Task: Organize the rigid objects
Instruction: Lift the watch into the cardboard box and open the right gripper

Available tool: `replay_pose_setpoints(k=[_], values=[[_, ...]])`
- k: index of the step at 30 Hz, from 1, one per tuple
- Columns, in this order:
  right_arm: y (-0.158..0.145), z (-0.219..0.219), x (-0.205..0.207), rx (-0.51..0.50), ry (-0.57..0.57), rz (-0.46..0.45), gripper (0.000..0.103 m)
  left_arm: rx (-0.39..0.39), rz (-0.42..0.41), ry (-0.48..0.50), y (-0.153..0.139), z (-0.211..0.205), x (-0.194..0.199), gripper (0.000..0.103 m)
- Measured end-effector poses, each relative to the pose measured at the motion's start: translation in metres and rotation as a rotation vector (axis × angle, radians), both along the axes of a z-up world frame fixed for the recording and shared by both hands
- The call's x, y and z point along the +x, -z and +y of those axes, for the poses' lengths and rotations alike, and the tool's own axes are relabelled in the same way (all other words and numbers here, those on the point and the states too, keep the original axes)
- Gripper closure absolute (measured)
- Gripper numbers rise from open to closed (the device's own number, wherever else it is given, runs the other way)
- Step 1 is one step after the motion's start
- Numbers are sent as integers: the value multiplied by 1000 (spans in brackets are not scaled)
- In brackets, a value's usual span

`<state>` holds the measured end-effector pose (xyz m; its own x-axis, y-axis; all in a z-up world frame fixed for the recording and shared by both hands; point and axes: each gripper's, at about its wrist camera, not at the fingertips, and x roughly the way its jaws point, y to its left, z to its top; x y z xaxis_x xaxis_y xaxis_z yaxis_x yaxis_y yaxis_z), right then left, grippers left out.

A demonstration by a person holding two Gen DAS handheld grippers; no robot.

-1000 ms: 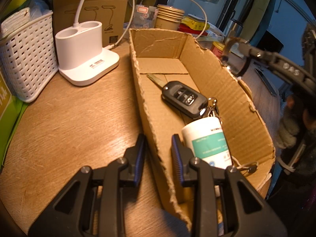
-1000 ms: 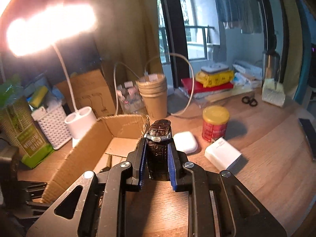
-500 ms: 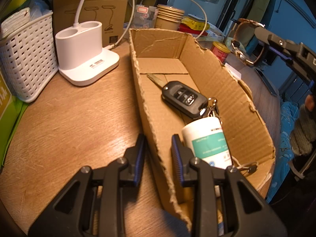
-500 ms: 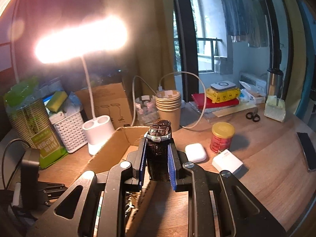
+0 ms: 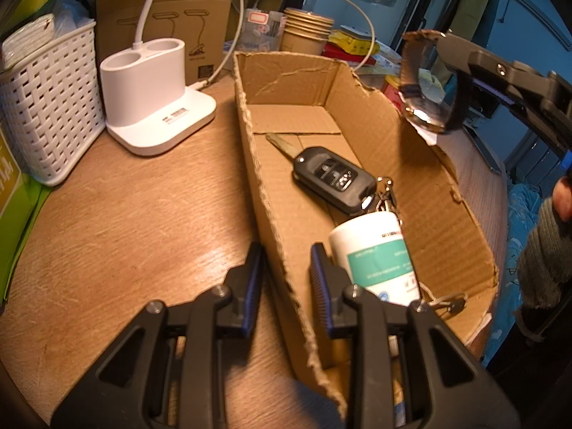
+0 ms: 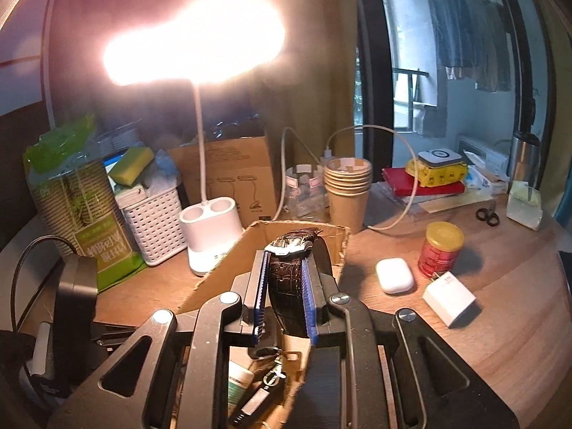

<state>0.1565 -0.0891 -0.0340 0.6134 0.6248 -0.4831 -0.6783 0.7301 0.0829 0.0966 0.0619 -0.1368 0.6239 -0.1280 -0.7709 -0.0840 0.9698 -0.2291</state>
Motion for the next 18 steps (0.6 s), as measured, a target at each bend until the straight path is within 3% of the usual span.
replay_pose_setpoints(k=[18], values=[[42,29,21,-102,-13,83,83,1,0,1,0,-1,-1,74]])
